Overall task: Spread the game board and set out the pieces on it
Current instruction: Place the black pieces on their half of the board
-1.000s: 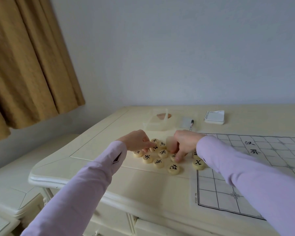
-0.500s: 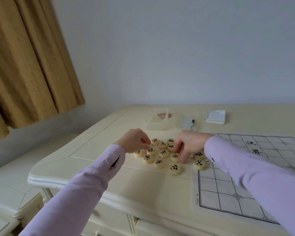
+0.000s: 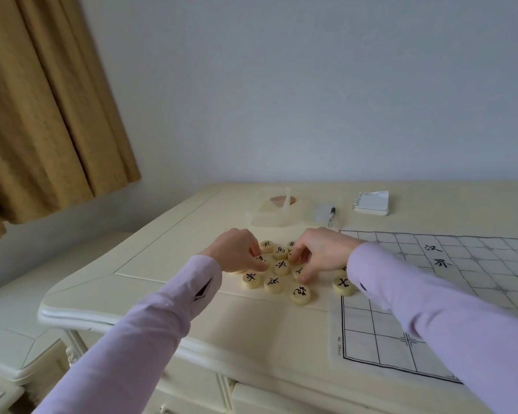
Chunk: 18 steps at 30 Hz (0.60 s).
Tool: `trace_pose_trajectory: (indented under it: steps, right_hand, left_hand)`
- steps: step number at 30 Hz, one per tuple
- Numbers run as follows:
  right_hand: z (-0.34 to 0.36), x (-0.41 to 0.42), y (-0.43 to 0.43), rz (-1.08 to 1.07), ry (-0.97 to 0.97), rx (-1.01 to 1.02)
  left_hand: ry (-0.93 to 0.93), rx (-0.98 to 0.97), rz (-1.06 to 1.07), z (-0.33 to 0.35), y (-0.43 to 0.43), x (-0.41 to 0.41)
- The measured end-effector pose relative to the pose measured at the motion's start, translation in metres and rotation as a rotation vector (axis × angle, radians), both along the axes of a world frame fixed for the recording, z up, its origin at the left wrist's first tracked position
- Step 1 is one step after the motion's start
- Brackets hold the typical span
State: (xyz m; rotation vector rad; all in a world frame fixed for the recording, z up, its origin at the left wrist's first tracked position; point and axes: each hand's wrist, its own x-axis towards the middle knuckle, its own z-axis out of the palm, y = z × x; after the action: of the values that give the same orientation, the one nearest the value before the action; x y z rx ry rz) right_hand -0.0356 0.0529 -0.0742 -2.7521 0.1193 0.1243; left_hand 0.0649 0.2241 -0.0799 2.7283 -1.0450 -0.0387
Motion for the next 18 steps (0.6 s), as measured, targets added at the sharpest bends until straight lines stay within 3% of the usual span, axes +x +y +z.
trace_pose_trajectory:
  steps: [3,6,10,18]
  right_hand:
    - [0.016,-0.006,0.001,0.052,-0.074,0.063]
    - [0.025,-0.012,0.007,0.099,0.02,0.103]
    - [0.023,-0.018,0.021,0.134,0.186,-0.022]
    - [0.016,-0.038,0.033,0.098,0.108,-0.133]
  left_hand:
    - [-0.072,-0.166,0.078,0.01,0.006,-0.001]
    - [-0.001,-0.353,0.134,0.019,0.017,-0.002]
    - [0.077,-0.388,0.107,0.013,0.026,-0.006]
    - [0.162,-0.544,0.041,0.0,0.021,-0.023]
